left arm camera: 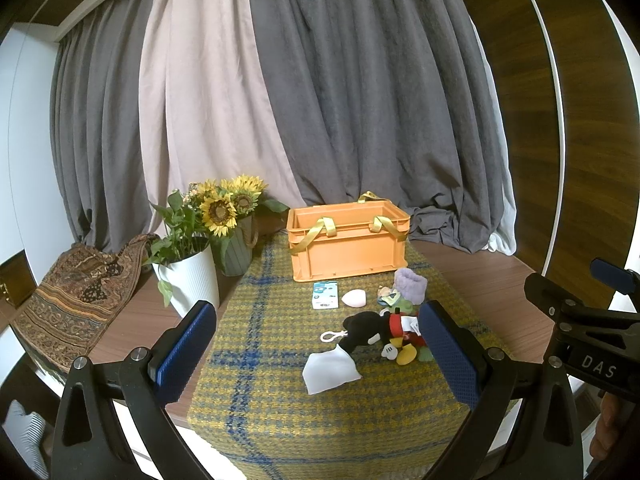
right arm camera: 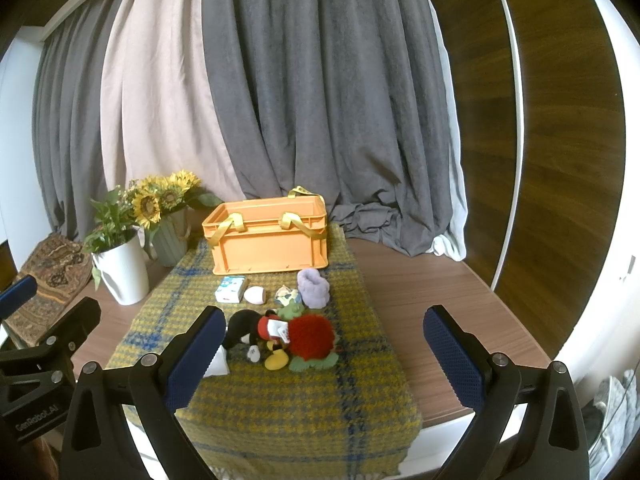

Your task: Organize soft objects

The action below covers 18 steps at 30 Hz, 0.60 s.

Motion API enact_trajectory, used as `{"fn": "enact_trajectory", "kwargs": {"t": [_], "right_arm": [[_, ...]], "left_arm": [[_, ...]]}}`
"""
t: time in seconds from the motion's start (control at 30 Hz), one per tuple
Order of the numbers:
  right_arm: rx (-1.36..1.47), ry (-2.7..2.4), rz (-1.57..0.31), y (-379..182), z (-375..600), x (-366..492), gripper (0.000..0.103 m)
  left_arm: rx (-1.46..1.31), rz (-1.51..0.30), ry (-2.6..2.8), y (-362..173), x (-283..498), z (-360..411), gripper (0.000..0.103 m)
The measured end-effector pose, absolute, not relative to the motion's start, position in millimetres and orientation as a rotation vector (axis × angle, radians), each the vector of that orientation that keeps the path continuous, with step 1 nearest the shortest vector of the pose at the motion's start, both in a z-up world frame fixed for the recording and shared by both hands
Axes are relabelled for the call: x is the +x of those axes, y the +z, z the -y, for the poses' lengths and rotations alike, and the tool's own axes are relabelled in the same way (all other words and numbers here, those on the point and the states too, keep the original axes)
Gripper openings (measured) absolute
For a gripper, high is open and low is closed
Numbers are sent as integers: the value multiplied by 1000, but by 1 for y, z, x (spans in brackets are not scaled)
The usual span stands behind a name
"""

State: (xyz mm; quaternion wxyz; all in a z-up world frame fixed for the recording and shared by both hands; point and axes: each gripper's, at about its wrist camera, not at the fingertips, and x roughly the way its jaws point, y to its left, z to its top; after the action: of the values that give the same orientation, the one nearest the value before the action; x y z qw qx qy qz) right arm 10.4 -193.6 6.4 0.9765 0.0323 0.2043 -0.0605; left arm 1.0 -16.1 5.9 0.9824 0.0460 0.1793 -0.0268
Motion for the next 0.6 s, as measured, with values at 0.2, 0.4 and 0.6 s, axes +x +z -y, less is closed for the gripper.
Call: {"fn": "enact_trajectory", "kwargs": {"t": [0.2, 0.4, 0.6], "right_arm": [[66, -120, -412, 6, 194, 10, 101], [67, -120, -416, 5, 194, 12, 101], [69, -118, -423, 2, 197, 15, 101]], "left_arm": [[93, -360, -54, 5, 1, 16, 103], [93, -362, -55, 5, 1, 17, 103], [89, -374, -54, 2, 3, 19, 103]]}}
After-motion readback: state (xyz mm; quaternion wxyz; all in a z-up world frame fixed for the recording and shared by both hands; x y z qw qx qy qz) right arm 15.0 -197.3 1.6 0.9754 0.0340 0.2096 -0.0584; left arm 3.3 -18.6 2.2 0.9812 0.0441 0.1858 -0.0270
